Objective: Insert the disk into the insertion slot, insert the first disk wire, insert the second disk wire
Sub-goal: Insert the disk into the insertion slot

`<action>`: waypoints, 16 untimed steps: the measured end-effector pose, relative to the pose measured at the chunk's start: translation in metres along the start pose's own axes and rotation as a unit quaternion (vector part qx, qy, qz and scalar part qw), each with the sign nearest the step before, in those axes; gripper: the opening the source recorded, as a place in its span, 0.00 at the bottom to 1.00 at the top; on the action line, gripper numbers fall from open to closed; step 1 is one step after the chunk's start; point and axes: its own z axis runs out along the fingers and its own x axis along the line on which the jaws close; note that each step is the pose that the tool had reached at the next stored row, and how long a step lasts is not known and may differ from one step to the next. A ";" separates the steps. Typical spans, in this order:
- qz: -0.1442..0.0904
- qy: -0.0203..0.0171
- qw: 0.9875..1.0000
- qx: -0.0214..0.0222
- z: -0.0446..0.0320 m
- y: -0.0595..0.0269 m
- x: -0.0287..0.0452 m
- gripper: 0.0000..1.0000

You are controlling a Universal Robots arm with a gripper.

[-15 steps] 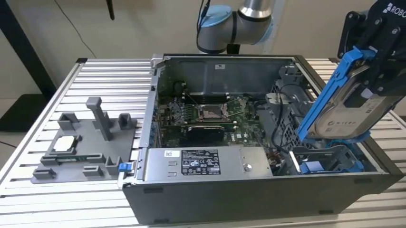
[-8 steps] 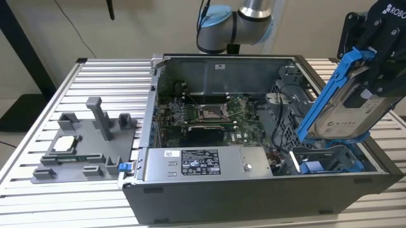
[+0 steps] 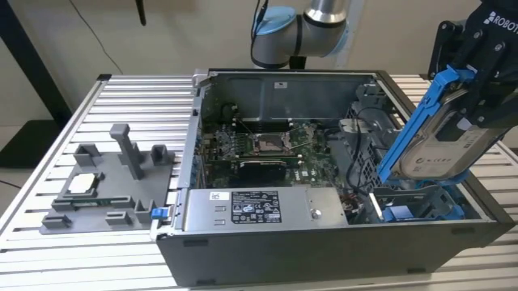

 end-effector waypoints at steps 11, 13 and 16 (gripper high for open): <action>0.000 0.000 1.000 0.004 0.0039 -0.0002 0.0007 0.00; 0.000 0.000 1.000 0.005 0.0047 -0.0002 0.0014 0.00; 0.000 0.000 1.000 0.006 0.0063 -0.0003 0.0026 0.00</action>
